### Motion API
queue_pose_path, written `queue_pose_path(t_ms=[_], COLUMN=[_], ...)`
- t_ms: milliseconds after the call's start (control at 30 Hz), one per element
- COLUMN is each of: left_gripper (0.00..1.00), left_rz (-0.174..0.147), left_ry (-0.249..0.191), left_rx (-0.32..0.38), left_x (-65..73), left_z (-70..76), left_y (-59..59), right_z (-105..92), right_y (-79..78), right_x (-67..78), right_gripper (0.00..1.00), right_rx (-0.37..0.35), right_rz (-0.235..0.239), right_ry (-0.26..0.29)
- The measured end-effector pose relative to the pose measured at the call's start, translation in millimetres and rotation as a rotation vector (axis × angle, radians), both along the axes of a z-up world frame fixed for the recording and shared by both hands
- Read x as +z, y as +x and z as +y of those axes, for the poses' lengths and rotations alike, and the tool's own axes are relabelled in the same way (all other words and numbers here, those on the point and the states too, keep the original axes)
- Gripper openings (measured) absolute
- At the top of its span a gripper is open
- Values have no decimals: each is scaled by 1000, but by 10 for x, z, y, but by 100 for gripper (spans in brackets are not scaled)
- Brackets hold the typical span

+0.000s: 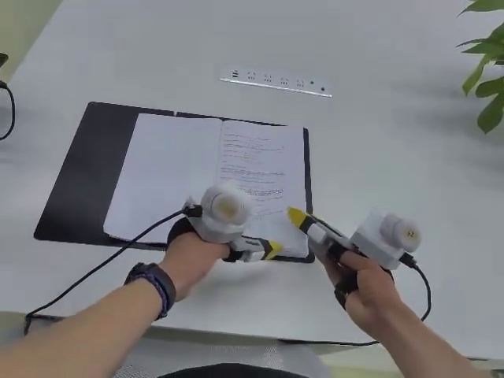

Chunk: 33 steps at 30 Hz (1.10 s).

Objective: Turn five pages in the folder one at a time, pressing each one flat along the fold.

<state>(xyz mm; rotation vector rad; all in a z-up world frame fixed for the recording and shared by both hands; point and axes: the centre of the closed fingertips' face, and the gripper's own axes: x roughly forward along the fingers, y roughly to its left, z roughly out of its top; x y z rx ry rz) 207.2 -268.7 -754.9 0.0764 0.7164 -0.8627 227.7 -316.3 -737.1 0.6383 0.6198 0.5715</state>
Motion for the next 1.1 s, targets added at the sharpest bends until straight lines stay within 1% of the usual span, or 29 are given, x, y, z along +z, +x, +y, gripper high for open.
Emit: queue_pose_path(t_ms=[33,67,133,167,233,300,333,400,500,733,900,1100], left_gripper=[65,66,66,66,67,67,67,68,68,68,69,69], left_rz=[7,6,-8,-14,-16,-31,-44,-50,-69,-104,-121,-143], left_ry=[2,7,18,22,27,29,34,37,33,27,16,9], left_rx=[8,7,2,0,12,21,20,23,40,62,73,105], left_x=[6,18,49,66,118,196,234,283,390,587,699,804], left_z=[36,78,146,182,290,385,429,485,593,810,950,1125], left_y=[-17,-46,-79,-91,-103,-118,-125,-137,-129,-176,-211,-210], right_z=[19,33,38,43,62,88,105,130,169,301,424,561], right_y=[-23,-44,-53,-57,-59,-58,-55,-51,-15,37,35,29], right_x=[4,1,5,17,53,80,103,145,222,398,444,503], right_gripper=[5,0,0,0,0,0,0,0,0,0,0,0], right_rx=[3,-1,-20,-32,-49,-58,-63,-69,-78,-76,-66,-61], right_rz=[-10,-15,-13,-9,-15,-16,-17,-22,-34,-73,-84,-96], right_ry=[-10,-17,-10,2,18,27,33,38,49,55,58,71])
